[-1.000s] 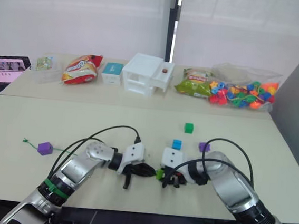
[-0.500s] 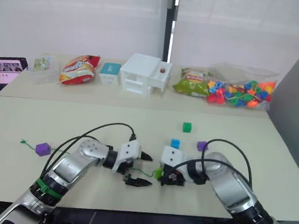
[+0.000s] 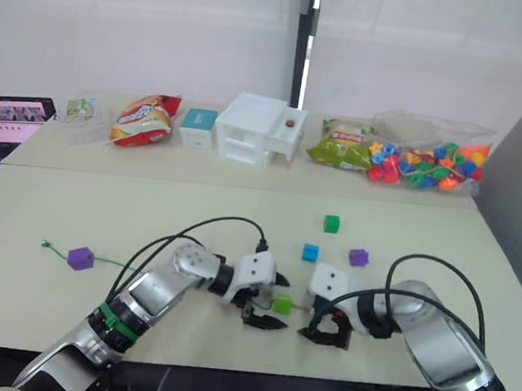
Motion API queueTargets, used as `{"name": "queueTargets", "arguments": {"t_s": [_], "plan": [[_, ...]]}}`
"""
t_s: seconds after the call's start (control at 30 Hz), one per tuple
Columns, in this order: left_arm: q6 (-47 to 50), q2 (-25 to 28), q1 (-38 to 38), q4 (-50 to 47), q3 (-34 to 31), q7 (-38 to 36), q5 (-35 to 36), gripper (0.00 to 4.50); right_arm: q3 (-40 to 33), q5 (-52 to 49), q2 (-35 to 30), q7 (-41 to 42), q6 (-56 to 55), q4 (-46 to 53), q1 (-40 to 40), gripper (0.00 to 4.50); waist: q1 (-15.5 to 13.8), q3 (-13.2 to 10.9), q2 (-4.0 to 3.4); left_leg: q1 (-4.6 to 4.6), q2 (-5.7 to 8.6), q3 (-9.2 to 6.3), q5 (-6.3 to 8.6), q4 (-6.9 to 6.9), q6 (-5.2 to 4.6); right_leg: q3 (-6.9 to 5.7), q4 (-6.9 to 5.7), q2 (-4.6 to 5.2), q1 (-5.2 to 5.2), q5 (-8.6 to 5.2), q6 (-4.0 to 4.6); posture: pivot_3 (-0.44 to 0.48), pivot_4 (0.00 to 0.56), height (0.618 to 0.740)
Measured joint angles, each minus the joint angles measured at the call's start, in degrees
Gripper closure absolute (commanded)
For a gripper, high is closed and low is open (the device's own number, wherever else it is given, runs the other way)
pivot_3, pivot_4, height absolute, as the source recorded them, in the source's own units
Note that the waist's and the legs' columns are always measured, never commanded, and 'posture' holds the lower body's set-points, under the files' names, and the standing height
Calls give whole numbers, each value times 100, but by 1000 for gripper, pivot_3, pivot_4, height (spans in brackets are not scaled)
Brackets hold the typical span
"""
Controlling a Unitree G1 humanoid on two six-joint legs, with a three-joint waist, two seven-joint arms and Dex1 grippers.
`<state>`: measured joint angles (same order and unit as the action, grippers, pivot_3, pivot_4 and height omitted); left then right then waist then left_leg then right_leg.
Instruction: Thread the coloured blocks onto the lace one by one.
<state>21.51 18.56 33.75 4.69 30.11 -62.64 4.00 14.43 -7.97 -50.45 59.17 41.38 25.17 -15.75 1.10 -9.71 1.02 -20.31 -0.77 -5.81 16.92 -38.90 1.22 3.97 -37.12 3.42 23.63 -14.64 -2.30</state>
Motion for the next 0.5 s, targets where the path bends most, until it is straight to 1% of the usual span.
{"name": "queueTargets", "arguments": {"t_s": [0.1, 0.33, 0.5], "plan": [[-9, -59, 28, 90, 5, 18, -13, 796, 14, 1, 1, -23, -56, -57, -9, 0, -16, 0, 0, 9, 1, 0, 0, -2, 0, -1, 5, 1, -17, 0, -1, 0, 150, 740], [-129, -123, 134, 289, 46, 49, -176, 3127, 55, 0, 3, -27, -135, -137, -63, 0, -14, 0, 0, 13, 1, -2, 0, -1, 0, -1, 6, 1, -23, -1, -2, 0, 150, 740], [-165, -95, 133, 289, 63, -13, -185, 3153, 86, 0, 5, -27, -203, -198, -113, 0, -8, 1, 0, 14, 0, -2, 0, -1, 0, -1, 6, 1, -23, -1, -2, 0, 150, 740]]}}
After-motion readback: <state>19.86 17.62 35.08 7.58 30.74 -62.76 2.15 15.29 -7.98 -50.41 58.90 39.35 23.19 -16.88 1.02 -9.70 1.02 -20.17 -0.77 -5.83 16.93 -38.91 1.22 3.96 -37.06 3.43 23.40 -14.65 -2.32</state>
